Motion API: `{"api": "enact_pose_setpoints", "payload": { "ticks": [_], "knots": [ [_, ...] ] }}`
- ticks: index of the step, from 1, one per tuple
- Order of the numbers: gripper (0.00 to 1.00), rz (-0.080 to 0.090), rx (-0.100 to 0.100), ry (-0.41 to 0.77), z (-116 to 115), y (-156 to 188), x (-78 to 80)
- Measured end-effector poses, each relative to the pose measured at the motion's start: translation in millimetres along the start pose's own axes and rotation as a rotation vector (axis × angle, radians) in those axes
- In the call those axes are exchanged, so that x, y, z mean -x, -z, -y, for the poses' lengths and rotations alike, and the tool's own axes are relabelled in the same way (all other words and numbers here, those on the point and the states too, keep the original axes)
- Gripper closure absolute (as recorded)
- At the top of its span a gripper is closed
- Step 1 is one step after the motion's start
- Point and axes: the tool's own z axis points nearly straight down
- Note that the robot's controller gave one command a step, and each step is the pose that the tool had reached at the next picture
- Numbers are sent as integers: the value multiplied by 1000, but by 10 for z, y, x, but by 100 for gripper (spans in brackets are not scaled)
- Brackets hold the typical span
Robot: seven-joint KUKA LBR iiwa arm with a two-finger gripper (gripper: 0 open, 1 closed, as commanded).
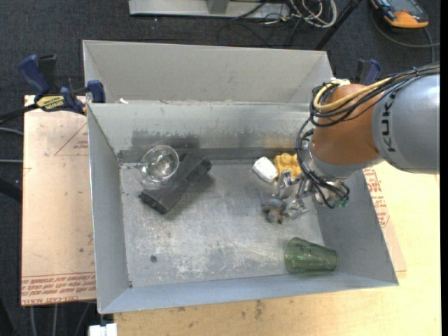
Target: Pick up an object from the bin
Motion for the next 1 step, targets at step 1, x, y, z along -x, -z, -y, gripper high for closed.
{"api": "enact_pose_setpoints", "payload": {
  "ticks": [1],
  "knots": [
    [100,2,5,18,26,1995,-108]
  ]
}}
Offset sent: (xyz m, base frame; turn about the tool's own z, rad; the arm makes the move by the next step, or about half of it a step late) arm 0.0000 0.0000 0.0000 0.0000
